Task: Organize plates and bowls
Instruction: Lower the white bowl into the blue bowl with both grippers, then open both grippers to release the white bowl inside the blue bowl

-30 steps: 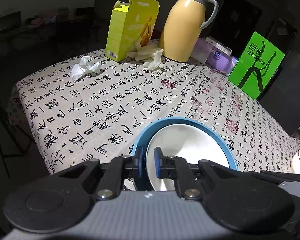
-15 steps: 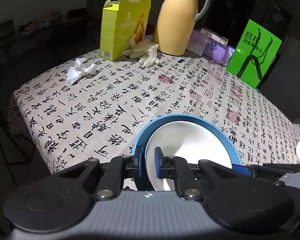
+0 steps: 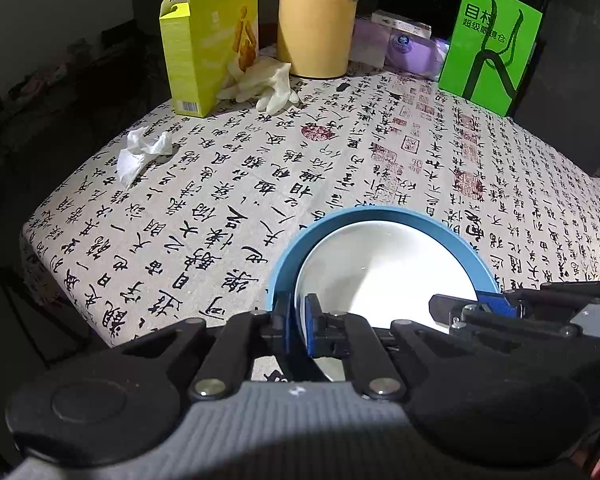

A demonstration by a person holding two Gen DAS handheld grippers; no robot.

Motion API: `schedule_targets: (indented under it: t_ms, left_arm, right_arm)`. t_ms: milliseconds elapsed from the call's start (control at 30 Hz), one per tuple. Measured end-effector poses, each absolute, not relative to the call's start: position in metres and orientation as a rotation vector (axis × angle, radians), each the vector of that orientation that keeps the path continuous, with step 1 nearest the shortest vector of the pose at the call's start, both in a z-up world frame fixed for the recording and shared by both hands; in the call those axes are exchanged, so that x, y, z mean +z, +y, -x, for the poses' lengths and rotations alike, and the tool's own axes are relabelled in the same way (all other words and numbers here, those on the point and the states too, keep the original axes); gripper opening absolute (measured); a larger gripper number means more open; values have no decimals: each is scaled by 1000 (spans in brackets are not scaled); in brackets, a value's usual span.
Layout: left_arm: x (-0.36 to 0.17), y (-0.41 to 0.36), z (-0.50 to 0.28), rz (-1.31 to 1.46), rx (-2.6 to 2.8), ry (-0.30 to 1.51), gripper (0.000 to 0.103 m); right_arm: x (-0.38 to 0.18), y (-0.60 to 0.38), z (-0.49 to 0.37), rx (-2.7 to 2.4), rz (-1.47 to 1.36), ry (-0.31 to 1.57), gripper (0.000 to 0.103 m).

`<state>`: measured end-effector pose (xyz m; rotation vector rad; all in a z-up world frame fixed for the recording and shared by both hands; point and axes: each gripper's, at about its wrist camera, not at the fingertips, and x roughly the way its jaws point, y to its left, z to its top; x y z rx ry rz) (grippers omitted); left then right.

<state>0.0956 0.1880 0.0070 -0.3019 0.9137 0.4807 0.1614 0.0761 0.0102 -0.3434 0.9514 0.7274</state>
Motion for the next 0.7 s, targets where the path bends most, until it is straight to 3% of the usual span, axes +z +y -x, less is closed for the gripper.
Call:
schedule_targets:
  t_ms: [500,700]
  left_arm:
    - [7,192,-98,300,428,931,9]
    - [8,195,-95,339,426,921,9]
  right_arm:
    - [9,68,-175,707,196,1011,9]
    - [10,69,-179,716,165,1049,15]
